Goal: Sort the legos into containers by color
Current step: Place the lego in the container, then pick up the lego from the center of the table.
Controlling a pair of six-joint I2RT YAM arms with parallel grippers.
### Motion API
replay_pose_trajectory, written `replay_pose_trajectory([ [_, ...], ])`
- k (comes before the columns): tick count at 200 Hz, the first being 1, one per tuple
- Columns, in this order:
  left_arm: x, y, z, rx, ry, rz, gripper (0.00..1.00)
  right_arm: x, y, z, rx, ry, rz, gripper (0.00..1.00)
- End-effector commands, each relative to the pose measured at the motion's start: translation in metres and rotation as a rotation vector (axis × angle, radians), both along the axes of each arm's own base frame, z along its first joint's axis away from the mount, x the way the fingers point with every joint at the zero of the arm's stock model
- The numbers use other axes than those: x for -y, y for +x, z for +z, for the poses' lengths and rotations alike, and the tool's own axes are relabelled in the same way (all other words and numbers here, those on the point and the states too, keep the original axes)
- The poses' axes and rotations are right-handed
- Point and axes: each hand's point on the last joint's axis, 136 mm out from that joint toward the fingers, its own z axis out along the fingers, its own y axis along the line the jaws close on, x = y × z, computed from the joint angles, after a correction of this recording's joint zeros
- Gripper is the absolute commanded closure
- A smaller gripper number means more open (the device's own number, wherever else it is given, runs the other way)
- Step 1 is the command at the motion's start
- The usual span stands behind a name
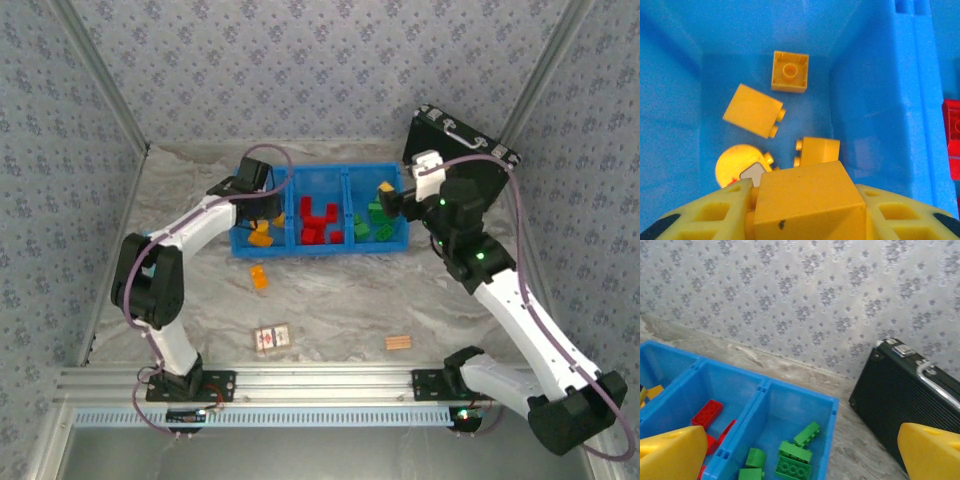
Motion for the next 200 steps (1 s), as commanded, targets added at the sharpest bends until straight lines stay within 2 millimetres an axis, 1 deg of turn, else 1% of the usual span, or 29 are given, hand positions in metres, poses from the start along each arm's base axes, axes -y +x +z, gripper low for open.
replay_pose_trajectory([
  [1,0.002,0.014,0.000,0.016,0.009,-0.024,0.56,0.006,-0.003,-0.020,-0.065,-0.024,-0.023,0.01],
  [13,0.003,0.017,-0.003,0.011,0.014,-0.029,0.51,0.011,-0.003,-0.022,-0.070,-0.027,-0.052,0.01],
  [21,0.002,0.018,-0.004,0.007,0.022,-0.028,0.49,0.017,-0.003,-0.024,-0.090,0.000,-0.083,0.01],
  [35,0.002,0.020,-0.006,0.002,0.025,-0.030,0.46,0.013,-0.006,-0.031,-0.167,0.036,-0.038,0.01],
  [68,0.004,0.019,-0.005,0.000,0.021,-0.043,0.40,0.006,-0.001,-0.040,-0.211,0.072,0.010,0.01],
  [84,0.004,0.018,-0.002,0.001,0.028,-0.053,0.37,0.002,0.000,-0.042,-0.227,0.086,0.027,0.01],
  [99,0.002,0.016,0.003,0.005,0.036,-0.061,0.36,0.000,0.001,-0.044,-0.252,0.097,0.046,0.01],
  [122,0.003,0.007,0.022,0.017,0.014,-0.075,0.36,0.000,0.006,-0.048,-0.309,0.120,0.049,0.01],
  [135,0.002,-0.004,0.036,0.029,-0.001,-0.085,0.36,0.000,0.008,-0.052,-0.324,0.120,0.054,0.01],
  [143,0.002,-0.014,0.046,0.039,-0.009,-0.093,0.36,-0.006,0.007,-0.055,-0.333,0.133,0.094,0.01],
  [152,0.003,-0.029,0.054,0.046,-0.006,-0.108,0.36,-0.016,0.003,-0.055,-0.334,0.170,0.176,0.01],
  [176,-0.001,-0.071,0.060,0.031,0.091,-0.120,0.36,-0.040,-0.005,-0.058,-0.346,0.227,0.347,0.01],
  [186,-0.004,-0.087,0.064,0.041,0.116,-0.109,0.35,-0.046,-0.003,-0.060,-0.350,0.232,0.375,0.01],
  [200,-0.009,-0.109,0.061,0.033,0.105,-0.072,0.35,-0.052,0.001,-0.060,-0.354,0.229,0.390,0.01],
])
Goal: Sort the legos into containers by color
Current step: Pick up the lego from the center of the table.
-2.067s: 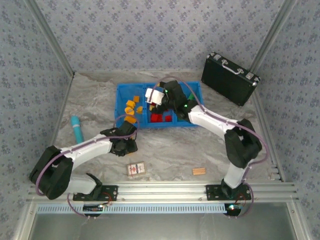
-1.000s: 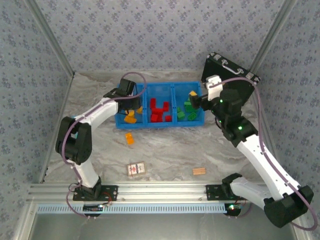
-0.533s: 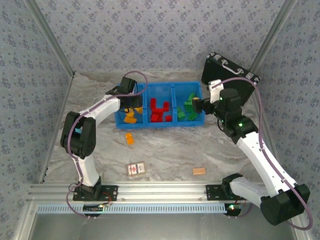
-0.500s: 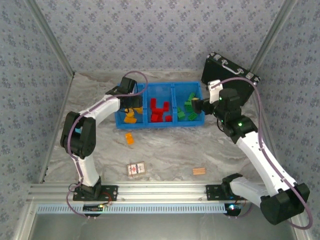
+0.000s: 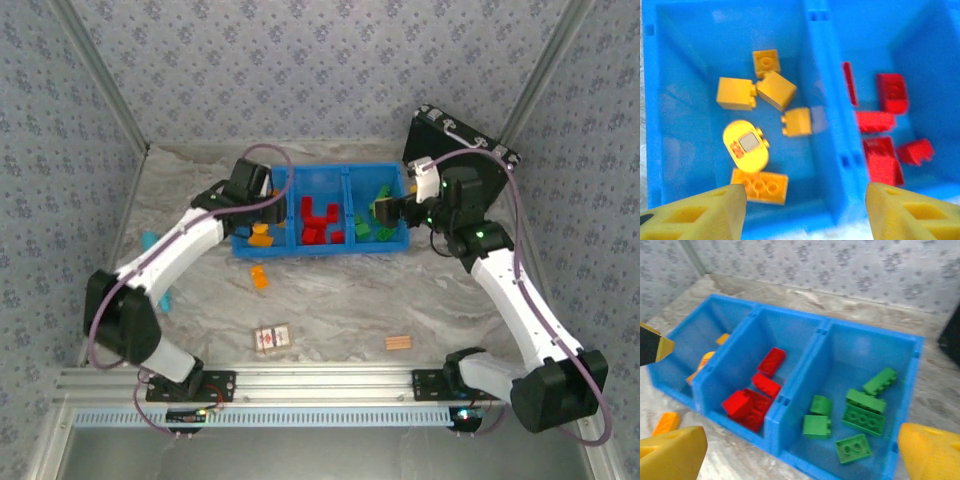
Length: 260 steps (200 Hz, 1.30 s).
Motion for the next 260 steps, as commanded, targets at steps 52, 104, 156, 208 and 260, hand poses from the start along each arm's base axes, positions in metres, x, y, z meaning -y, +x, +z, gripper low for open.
replay_pose_trajectory([
  [52,-0.046,-0.125,-0.049,-0.100,-0.071,0.293,0.35,-0.036,0.004,0.008,0.021,0.014,0.127,0.01],
  [104,-0.059,-0.152,-0.086,-0.062,-0.129,0.403,0.25,-0.045,-0.001,-0.006,-0.016,0.004,0.148,0.01],
  [156,-0.044,-0.139,-0.095,-0.066,-0.042,0.333,0.00,-0.048,-0.011,-0.015,-0.059,-0.028,0.162,0.01],
  [208,-0.031,-0.124,-0.109,-0.070,0.053,0.290,0.00,-0.045,-0.015,-0.026,-0.071,-0.050,0.150,0.01],
  [260,-0.021,-0.106,-0.120,-0.088,0.067,0.278,0.00,-0.042,-0.016,-0.032,-0.079,-0.074,0.143,0.01],
])
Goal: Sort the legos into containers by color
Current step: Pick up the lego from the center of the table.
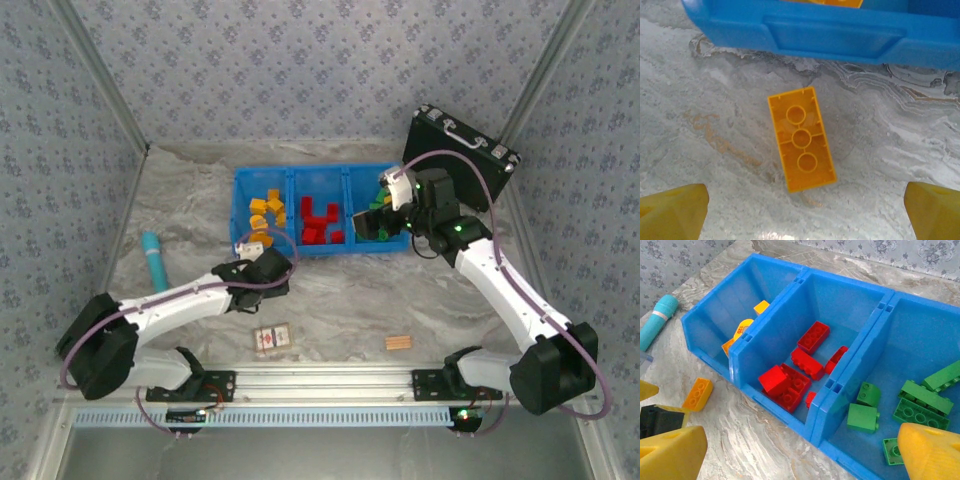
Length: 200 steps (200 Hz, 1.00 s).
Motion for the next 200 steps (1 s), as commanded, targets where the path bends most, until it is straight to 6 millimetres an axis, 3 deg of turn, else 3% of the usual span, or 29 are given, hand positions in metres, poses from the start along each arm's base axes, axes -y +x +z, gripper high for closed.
replay_pose_trajectory([
  [1,0.010,0.016,0.008,0.037,-0.021,-0.018,0.00,0.003,-0.005,-0.002,0.004,-0.030,-0.001,0.01],
  [57,0.004,0.031,-0.003,0.021,-0.027,0.012,0.00,0.005,-0.004,-0.007,0.003,-0.048,-0.007,0.01],
  [94,0.010,0.039,-0.015,-0.015,-0.012,-0.022,0.00,0.005,-0.005,-0.006,0.002,-0.045,-0.011,0.01],
  [142,0.014,0.038,-0.042,-0.083,-0.011,-0.026,0.00,0.007,-0.006,-0.008,-0.004,-0.060,-0.017,0.01],
  [200,0.012,0.030,-0.063,-0.131,-0.018,-0.015,0.11,0.004,-0.009,-0.014,-0.017,-0.059,-0.003,0.01],
])
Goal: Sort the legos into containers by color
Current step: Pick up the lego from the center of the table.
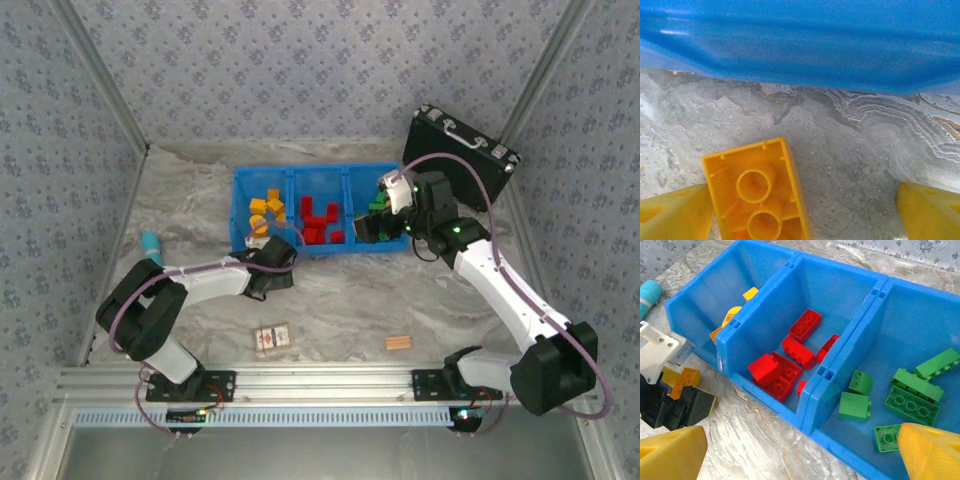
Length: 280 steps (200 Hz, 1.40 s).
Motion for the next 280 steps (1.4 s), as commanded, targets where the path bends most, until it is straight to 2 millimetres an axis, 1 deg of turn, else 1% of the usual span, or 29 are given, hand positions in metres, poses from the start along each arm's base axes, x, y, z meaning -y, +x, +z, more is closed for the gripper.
replay_pose_trajectory([
  [1,0.001,-0.003,-0.012,-0.027,-0.019,0.001,0.11,-0.001,-0.006,-0.002,-0.005,-0.008,0.010,0.01],
  [47,-0.005,-0.010,-0.023,-0.054,-0.009,0.009,0.21,-0.001,-0.003,-0.005,-0.007,-0.011,0.004,0.01],
  [54,-0.006,-0.010,-0.023,-0.053,-0.010,0.010,0.24,-0.001,-0.003,-0.005,-0.005,-0.013,0.003,0.01],
  [79,-0.009,-0.012,-0.025,-0.049,-0.011,0.020,0.39,-0.001,0.000,-0.005,0.006,-0.022,-0.006,0.01],
  [121,-0.014,-0.018,-0.029,-0.061,-0.005,0.030,0.44,-0.002,0.002,-0.006,0.011,-0.022,-0.005,0.01],
  [137,-0.014,-0.019,-0.029,-0.064,-0.016,0.029,0.55,-0.003,0.003,-0.008,0.010,-0.022,-0.005,0.01],
  [154,-0.014,-0.021,-0.027,-0.061,-0.028,0.029,0.62,-0.003,0.004,-0.008,0.011,-0.021,-0.006,0.01],
  [163,-0.015,-0.021,-0.025,-0.056,-0.029,0.031,0.64,-0.004,0.004,-0.008,0.013,-0.022,-0.005,0.02],
  [183,-0.015,-0.022,-0.024,-0.057,-0.033,0.035,0.66,-0.005,0.004,-0.010,0.008,-0.024,0.005,0.05],
  [209,-0.013,-0.024,-0.017,-0.060,-0.057,0.035,0.70,-0.006,0.004,-0.014,-0.005,-0.023,0.009,0.06],
  [218,-0.011,-0.025,-0.011,-0.056,-0.078,0.033,0.72,-0.006,0.003,-0.016,-0.007,-0.022,0.009,0.06],
  [231,-0.007,-0.025,0.007,-0.037,-0.120,0.032,0.73,-0.004,0.006,-0.019,-0.019,-0.016,-0.024,0.06],
  [243,-0.005,-0.021,0.035,0.006,-0.149,0.022,0.73,-0.001,0.010,-0.015,-0.024,0.014,-0.057,0.07],
  [257,-0.005,-0.013,0.072,0.069,-0.144,-0.009,0.73,-0.004,0.011,-0.007,-0.008,0.054,-0.058,0.09],
  [265,-0.005,-0.005,0.096,0.111,-0.146,-0.027,0.73,-0.006,0.011,-0.003,0.005,0.073,-0.057,0.09],
  [280,-0.007,0.011,0.128,0.170,-0.154,-0.044,0.74,-0.008,0.010,0.004,0.020,0.093,-0.052,0.09],
])
